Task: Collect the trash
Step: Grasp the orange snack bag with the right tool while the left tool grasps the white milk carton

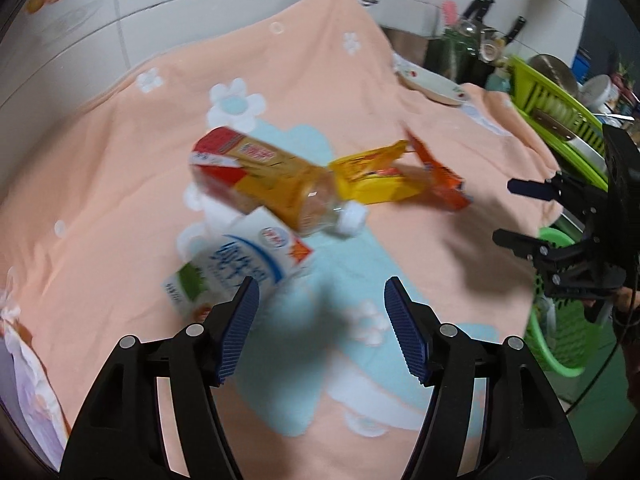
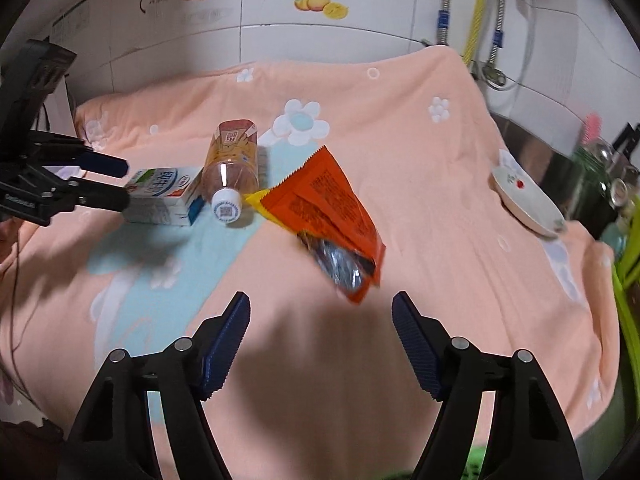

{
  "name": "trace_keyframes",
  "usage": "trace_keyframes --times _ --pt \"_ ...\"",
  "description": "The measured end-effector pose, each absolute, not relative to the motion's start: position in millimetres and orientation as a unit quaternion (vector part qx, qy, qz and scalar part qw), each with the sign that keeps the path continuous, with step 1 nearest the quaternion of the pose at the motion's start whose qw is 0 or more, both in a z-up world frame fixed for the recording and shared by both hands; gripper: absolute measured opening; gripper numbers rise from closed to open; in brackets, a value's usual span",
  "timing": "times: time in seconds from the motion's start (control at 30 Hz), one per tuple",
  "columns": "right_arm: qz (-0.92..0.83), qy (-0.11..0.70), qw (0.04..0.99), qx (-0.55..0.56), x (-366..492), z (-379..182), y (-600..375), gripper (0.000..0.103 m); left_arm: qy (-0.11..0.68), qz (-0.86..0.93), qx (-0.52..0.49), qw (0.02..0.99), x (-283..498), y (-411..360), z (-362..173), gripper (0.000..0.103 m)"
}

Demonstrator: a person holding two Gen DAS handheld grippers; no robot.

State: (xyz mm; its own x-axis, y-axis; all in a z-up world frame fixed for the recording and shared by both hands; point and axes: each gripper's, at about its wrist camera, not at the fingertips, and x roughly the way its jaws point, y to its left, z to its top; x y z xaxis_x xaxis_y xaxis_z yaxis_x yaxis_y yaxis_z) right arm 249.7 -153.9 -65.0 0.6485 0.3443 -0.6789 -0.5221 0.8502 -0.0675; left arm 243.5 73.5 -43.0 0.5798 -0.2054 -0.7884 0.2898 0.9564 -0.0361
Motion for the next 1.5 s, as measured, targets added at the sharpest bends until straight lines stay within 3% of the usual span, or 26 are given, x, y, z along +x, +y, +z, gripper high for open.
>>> trace_keyframes --times 0.13,0.3,0.5,0.73,1.0,1.27,1.47,1.5 --pt "0.238 0.339 0.897 -0.153 272 -71 -138 0.070 0.447 -0.133 0.050 0.883 254 91 -52 0.067" --pt "0.237 0.336 0.894 -0.179 294 -79 -122 0.068 0.454 -0.132 0.088 0.877 265 97 -60 0.081" --pt "0.233 0.336 0.892 -0.190 312 -86 -113 0.066 0.450 -0.138 0.152 0.869 280 101 -66 0.089" --pt "0.231 0.346 0.892 -0.178 326 -90 -110 0.055 0.458 -0.163 0.157 0.859 292 105 -74 0.090" --pt "0.223 0.352 0.893 -0.168 328 -91 -113 0.028 0.466 -0.199 0.158 0.848 305 102 -85 0.090" --pt "0.223 0.353 0.898 -0.138 321 -87 -125 0.012 0.480 -0.210 0.149 0.838 319 100 -100 0.089" --pt "0.224 0.349 0.902 -0.121 312 -81 -131 0.007 0.473 -0.204 0.136 0.846 318 95 -103 0.084" --pt "0.225 0.349 0.902 -0.118 310 -80 -132 0.007 0.472 -0.203 0.135 0.847 316 93 -102 0.077"
